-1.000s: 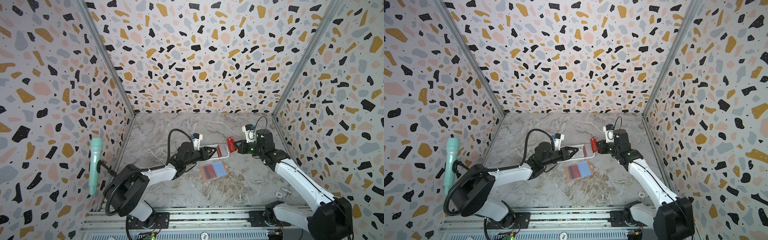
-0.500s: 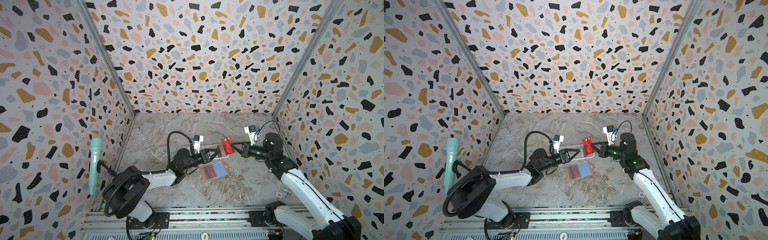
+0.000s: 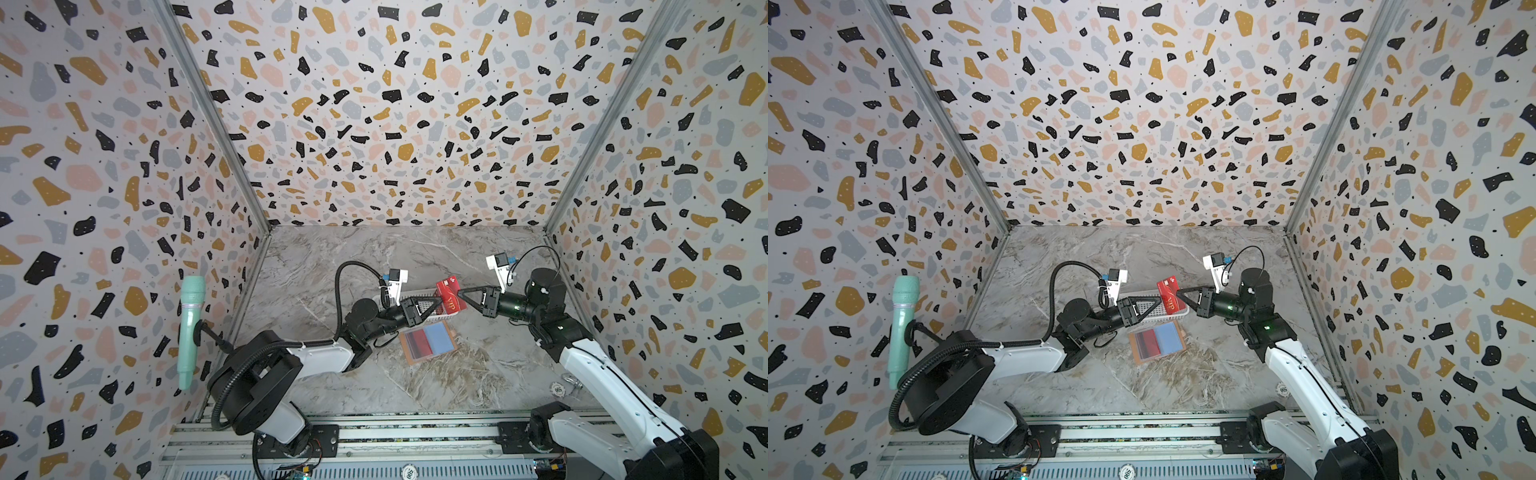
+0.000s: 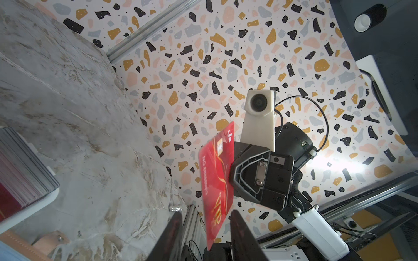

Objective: Insert credit cards into a card holder
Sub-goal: Pick up the credit card from the storage box.

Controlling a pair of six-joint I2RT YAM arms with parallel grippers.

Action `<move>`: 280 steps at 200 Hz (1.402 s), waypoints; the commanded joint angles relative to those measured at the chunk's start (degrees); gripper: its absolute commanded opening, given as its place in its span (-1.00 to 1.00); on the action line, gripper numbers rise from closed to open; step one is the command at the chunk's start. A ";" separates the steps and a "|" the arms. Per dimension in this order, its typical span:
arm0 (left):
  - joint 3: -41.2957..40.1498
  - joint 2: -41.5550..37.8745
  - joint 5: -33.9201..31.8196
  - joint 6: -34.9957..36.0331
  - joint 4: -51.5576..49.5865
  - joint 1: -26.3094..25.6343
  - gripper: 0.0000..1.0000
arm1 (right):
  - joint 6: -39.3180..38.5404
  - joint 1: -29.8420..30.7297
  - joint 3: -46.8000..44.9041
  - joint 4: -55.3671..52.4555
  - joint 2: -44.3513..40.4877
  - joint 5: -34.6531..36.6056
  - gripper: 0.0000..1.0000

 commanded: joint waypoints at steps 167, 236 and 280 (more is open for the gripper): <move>-0.18 0.75 -1.07 -0.20 1.55 -1.16 -1.00 | -2.51 1.26 -1.28 -3.15 -1.53 3.69 -0.54; -7.17 -6.59 -7.30 3.55 -13.67 -1.15 -1.00 | -9.46 9.79 -2.05 -15.39 -2.18 23.72 -0.49; -11.70 -9.45 -9.99 0.86 -16.88 -1.17 -1.00 | -11.25 14.48 -5.14 -18.43 0.95 33.34 -0.49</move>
